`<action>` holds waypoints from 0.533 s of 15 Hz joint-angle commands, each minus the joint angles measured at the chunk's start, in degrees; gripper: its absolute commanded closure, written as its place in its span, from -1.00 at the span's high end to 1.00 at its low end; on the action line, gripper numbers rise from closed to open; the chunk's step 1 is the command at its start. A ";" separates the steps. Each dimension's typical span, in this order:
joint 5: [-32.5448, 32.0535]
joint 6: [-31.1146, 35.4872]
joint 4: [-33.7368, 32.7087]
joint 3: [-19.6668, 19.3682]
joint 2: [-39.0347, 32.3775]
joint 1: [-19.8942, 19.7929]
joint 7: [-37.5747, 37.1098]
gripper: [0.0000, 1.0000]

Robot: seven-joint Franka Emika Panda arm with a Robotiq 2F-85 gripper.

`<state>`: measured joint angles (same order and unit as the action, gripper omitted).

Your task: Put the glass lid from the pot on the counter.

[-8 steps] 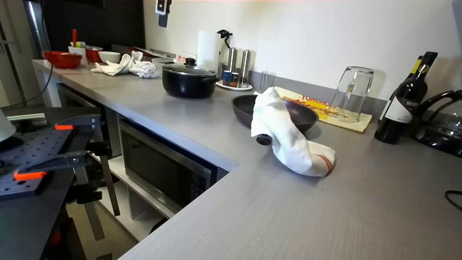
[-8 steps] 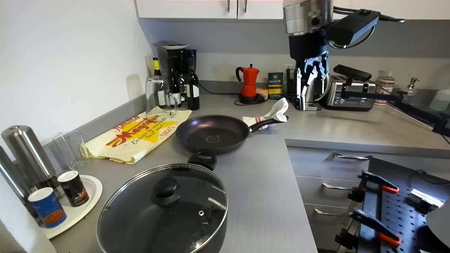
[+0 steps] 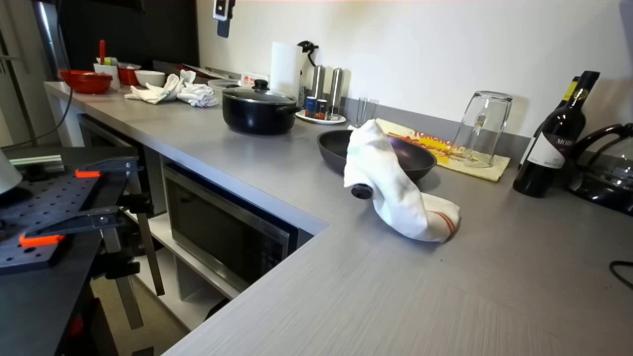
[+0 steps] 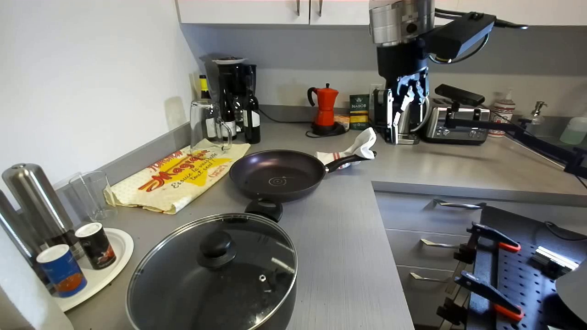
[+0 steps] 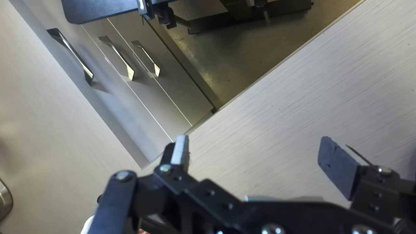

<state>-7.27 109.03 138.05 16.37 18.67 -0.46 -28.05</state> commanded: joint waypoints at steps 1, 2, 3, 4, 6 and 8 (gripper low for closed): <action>-0.88 0.25 -0.10 -1.84 -0.48 1.77 0.21 1.00; -1.24 0.90 -0.39 -2.27 -1.38 2.10 2.16 1.00; -1.67 1.56 -0.65 -2.52 -2.09 2.34 3.24 1.00; -2.26 2.87 -0.96 -2.76 -3.11 2.67 4.94 1.00; -3.93 5.41 -1.67 -2.90 -5.17 3.25 7.57 1.00; -5.32 8.21 -2.75 -2.78 -7.58 4.07 10.18 1.00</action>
<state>-10.43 114.52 137.79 14.53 15.18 1.67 -21.79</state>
